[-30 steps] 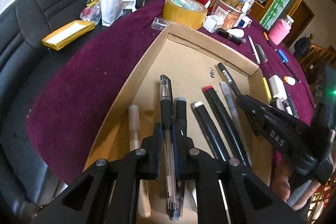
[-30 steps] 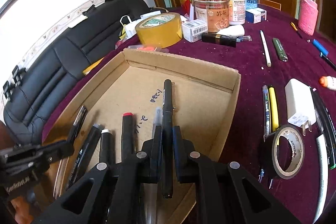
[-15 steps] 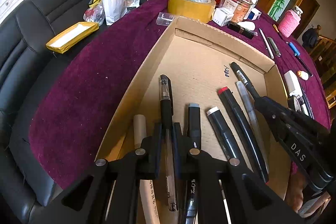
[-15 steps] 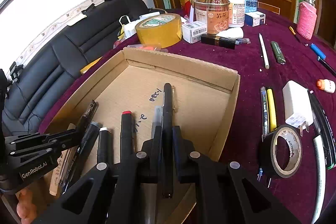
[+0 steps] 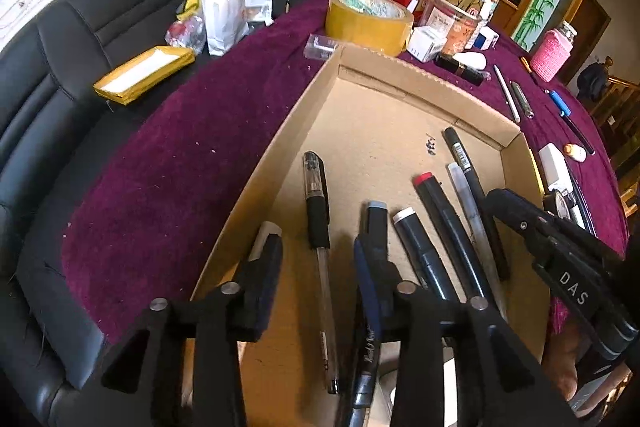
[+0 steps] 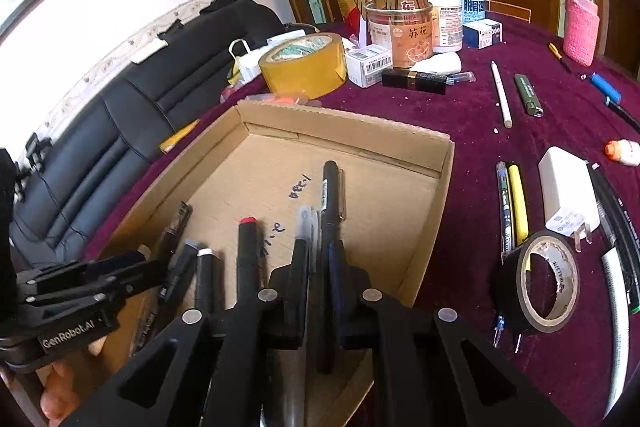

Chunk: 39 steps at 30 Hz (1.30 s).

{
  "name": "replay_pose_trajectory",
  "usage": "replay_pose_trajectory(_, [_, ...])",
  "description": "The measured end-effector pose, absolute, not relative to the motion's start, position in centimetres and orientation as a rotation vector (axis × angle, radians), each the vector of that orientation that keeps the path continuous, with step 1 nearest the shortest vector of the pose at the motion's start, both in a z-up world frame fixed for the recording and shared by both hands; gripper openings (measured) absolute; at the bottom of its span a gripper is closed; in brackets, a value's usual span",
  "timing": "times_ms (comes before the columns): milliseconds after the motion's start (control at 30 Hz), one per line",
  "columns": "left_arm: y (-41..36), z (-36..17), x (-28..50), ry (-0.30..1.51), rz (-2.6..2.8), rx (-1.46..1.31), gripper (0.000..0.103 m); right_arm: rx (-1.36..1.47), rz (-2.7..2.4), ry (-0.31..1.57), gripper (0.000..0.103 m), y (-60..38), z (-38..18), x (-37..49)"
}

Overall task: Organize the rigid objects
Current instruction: 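Lower both pens into the tray and open both tools, then move both open tools back over the markers on the cloth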

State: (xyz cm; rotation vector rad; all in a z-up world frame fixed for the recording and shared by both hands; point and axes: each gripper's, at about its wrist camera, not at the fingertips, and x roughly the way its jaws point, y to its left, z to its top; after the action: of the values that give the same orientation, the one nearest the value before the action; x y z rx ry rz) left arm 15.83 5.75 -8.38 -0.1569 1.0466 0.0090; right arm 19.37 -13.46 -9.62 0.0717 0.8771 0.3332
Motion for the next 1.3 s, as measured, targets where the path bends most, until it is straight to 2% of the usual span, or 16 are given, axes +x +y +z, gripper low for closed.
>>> replay_pose_trajectory(67, [5.3, -7.6, 15.1, 1.016, 0.009, -0.154, 0.048, 0.094, 0.349, 0.870, 0.018, -13.7, -9.4, 19.3])
replay_pose_trajectory(133, [4.8, -7.0, 14.4, 0.986, 0.013, -0.141, 0.052, 0.120, 0.373, 0.860, 0.035, -13.8, -9.1, 19.0])
replay_pose_trajectory(200, [4.2, -6.3, 13.6, 0.962, 0.032, -0.117, 0.055, 0.140, 0.396, 0.838, 0.042, -14.0, -8.7, 18.6])
replay_pose_trajectory(600, [-1.4, -3.7, 8.5, 0.880, 0.026, -0.033, 0.060, 0.194, 0.428, 0.776, 0.042, -16.9, -6.6, 15.2])
replay_pose_trajectory(867, [-6.1, -4.0, 7.5, 0.907, -0.110, -0.052, 0.062, 0.158, 0.431, 0.766, 0.042, -22.4, -4.8, 9.5])
replay_pose_trajectory(1067, [-8.9, -4.5, 7.2, 0.929, -0.183, -0.121, 0.064, 0.207, 0.358, 0.797, 0.042, -27.4, -5.5, 6.6])
replay_pose_trajectory(1300, [-11.8, -4.7, 7.1, 0.966, -0.241, -0.116, 0.064, 0.191, 0.265, 0.791, 0.042, -32.4, -2.7, 8.0])
